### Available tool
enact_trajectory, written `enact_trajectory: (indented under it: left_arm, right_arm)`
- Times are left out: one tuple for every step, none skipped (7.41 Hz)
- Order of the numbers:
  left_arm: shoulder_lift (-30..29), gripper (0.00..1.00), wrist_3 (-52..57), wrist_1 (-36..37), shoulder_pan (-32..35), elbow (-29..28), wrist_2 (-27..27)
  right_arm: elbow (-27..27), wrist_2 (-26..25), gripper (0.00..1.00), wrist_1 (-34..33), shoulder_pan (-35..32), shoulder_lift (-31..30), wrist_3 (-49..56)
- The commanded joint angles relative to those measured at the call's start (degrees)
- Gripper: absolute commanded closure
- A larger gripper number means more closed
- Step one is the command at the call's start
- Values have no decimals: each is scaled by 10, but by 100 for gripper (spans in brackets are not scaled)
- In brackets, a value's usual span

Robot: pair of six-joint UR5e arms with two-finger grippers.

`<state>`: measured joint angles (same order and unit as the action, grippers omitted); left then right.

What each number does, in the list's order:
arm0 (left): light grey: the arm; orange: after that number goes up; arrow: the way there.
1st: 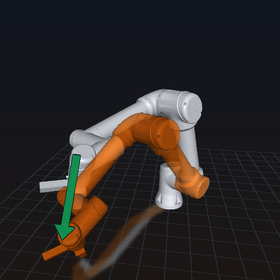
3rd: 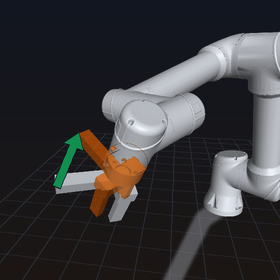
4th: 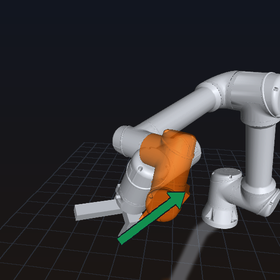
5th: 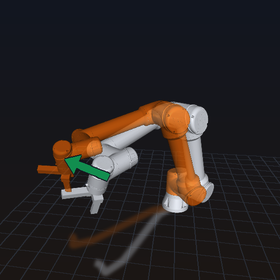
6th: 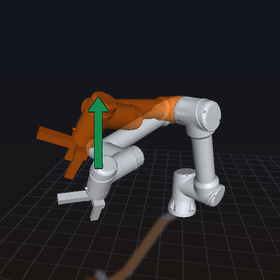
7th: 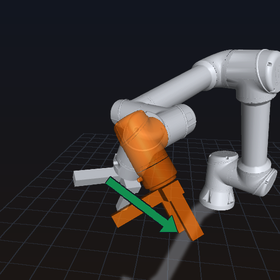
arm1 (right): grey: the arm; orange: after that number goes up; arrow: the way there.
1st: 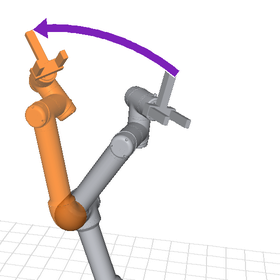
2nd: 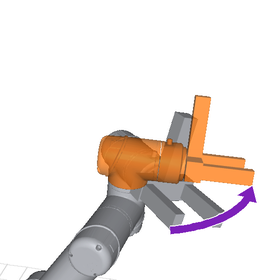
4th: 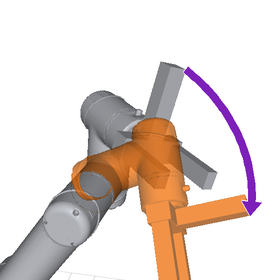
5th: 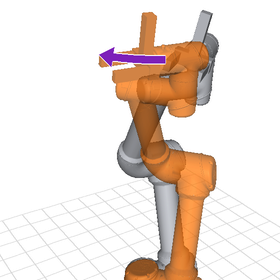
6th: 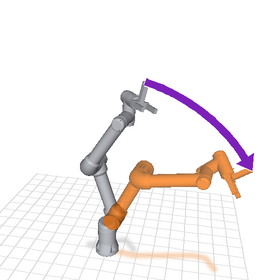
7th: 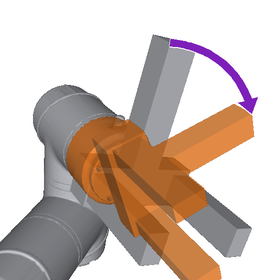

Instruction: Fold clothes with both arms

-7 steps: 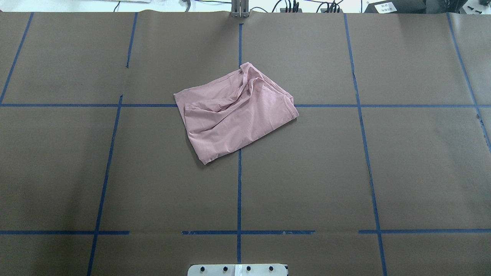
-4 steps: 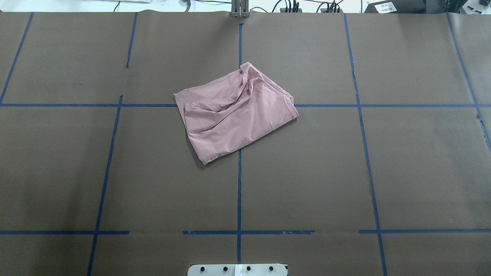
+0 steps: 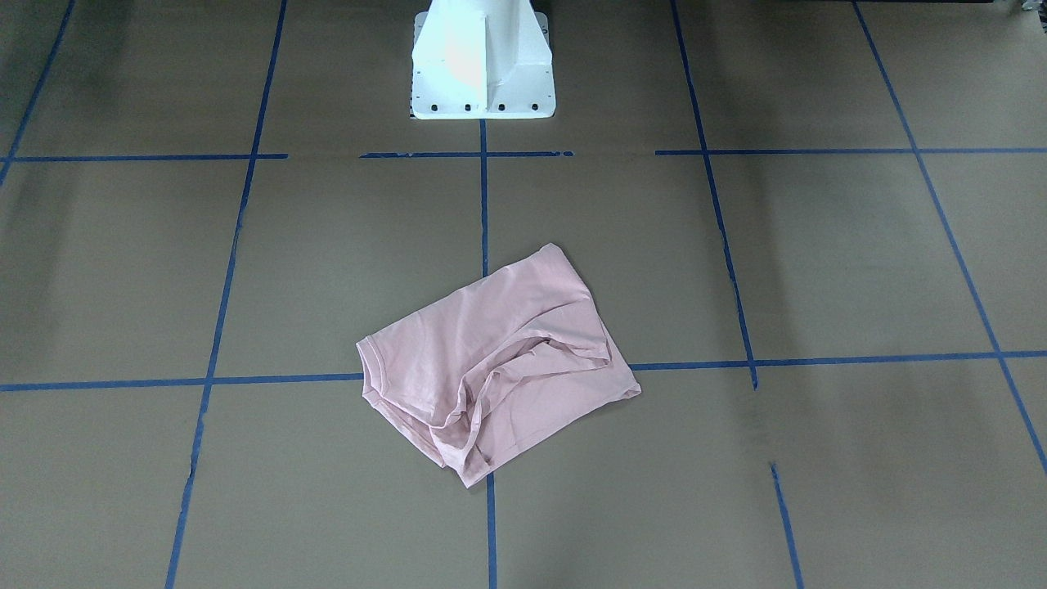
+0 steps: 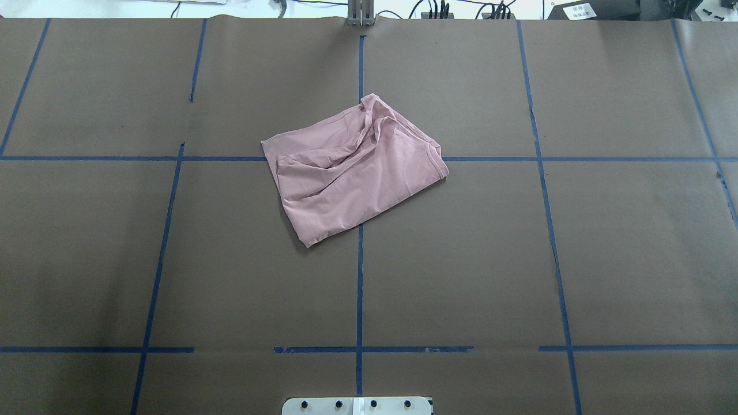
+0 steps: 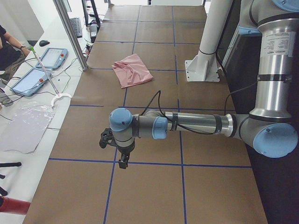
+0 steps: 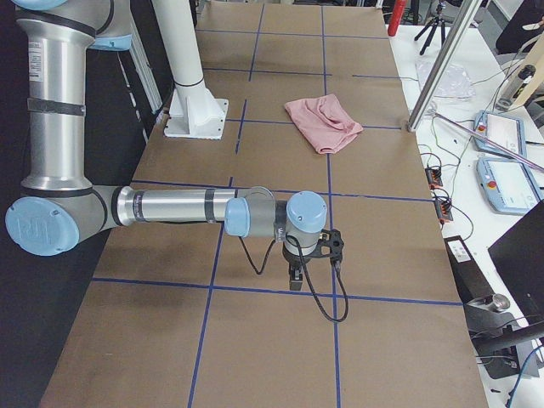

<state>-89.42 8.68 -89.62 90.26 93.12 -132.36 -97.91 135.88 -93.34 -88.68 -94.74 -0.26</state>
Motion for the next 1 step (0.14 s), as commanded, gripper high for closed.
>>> enact_trajectory:
  left_arm:
    - [0, 0, 0, 0, 0, 0, 0]
  right_arm:
    - [0, 0, 0, 0, 0, 0, 0]
